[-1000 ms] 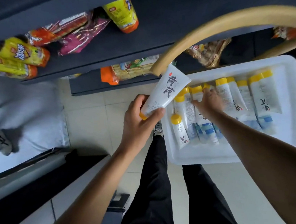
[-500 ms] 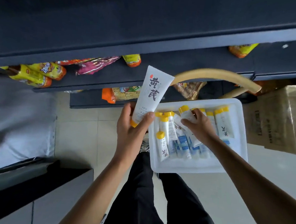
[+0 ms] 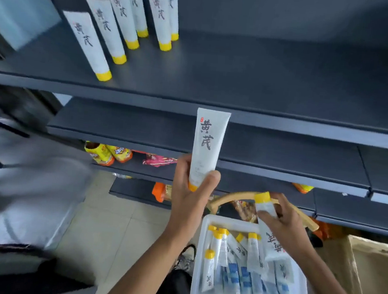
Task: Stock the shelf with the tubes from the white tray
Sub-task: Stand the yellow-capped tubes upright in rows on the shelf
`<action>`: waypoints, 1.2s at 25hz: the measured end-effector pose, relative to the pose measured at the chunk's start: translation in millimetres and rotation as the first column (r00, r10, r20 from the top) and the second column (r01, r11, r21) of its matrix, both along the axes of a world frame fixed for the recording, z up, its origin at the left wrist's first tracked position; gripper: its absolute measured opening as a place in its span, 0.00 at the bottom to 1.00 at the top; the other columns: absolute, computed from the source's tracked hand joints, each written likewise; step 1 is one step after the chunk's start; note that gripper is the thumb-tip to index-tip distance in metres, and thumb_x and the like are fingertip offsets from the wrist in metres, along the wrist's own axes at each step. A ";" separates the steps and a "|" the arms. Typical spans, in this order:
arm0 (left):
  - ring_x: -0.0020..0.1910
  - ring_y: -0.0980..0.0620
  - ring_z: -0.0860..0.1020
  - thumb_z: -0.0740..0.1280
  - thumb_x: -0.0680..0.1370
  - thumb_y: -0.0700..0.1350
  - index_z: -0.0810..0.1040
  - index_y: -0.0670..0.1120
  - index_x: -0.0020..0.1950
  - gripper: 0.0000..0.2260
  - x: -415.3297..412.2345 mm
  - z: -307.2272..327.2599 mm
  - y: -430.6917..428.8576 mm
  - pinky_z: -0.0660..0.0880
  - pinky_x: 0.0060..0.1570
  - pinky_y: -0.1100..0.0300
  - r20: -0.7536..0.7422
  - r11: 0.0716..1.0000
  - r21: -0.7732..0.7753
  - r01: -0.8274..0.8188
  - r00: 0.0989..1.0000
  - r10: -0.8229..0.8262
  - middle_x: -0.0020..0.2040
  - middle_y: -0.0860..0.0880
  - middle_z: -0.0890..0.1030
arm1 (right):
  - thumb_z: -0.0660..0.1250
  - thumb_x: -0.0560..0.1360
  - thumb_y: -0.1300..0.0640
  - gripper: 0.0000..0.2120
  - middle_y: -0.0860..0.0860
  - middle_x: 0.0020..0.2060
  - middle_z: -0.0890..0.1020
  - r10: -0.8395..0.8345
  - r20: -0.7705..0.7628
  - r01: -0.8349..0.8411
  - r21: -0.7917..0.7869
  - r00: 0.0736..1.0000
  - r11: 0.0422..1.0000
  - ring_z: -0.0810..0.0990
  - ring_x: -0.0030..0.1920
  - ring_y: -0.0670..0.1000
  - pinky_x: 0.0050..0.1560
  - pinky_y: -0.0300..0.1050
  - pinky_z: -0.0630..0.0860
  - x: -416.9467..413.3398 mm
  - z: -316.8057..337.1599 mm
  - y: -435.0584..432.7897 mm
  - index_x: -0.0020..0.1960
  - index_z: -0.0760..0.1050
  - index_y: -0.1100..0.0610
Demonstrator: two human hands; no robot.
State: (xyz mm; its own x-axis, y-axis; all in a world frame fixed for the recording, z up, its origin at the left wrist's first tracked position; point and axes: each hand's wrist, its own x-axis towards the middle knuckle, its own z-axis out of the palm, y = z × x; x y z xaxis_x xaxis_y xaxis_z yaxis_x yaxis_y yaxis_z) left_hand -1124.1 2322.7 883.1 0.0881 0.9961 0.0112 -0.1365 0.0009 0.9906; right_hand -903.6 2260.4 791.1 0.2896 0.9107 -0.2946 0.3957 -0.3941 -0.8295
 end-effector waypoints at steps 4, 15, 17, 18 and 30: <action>0.47 0.57 0.77 0.71 0.75 0.53 0.73 0.51 0.63 0.19 -14.5 29.6 42.7 0.75 0.38 0.67 -0.010 0.987 0.090 -0.132 0.991 0.134 0.55 0.49 0.76 | 0.73 0.76 0.54 0.15 0.58 0.45 0.83 0.008 0.024 -0.009 0.055 1.000 0.998 0.82 0.46 0.62 0.49 0.62 0.80 -9.8 41.7 27.0 0.53 0.72 0.38; 0.51 0.51 0.75 0.73 0.74 0.48 0.77 0.48 0.55 0.12 -45.4 57.1 230.9 0.75 0.47 0.57 -0.274 0.860 0.416 -0.296 0.861 0.429 0.49 0.55 0.79 | 0.75 0.72 0.66 0.27 0.44 0.41 0.86 -0.055 0.089 0.043 0.127 0.995 0.991 0.85 0.44 0.52 0.47 0.45 0.78 -28.8 108.4 95.6 0.54 0.75 0.35; 0.49 0.51 0.76 0.73 0.74 0.48 0.77 0.48 0.53 0.11 -51.2 57.8 260.7 0.74 0.45 0.58 -0.305 0.860 0.410 -0.304 0.843 0.443 0.48 0.54 0.80 | 0.74 0.72 0.68 0.30 0.46 0.40 0.86 0.000 0.101 -0.016 0.155 0.995 0.988 0.84 0.41 0.51 0.43 0.41 0.77 -38.4 123.4 106.7 0.55 0.74 0.33; 0.48 0.50 0.76 0.73 0.74 0.48 0.76 0.48 0.52 0.11 -54.1 57.2 273.9 0.75 0.45 0.57 -0.322 0.867 0.393 -0.307 0.837 0.442 0.47 0.54 0.80 | 0.73 0.73 0.68 0.28 0.47 0.40 0.85 0.024 0.087 -0.039 0.166 0.996 0.985 0.83 0.40 0.50 0.43 0.41 0.77 -44.9 132.5 114.3 0.55 0.75 0.35; 0.49 0.49 0.79 0.71 0.73 0.48 0.74 0.46 0.53 0.12 -63.9 39.6 346.0 0.79 0.41 0.55 -0.438 0.915 0.325 -0.237 0.820 0.368 0.51 0.50 0.79 | 0.70 0.78 0.60 0.11 0.48 0.40 0.82 0.135 -0.096 -0.095 0.341 0.986 0.935 0.80 0.39 0.46 0.36 0.42 0.75 -118.5 190.5 238.6 0.57 0.74 0.50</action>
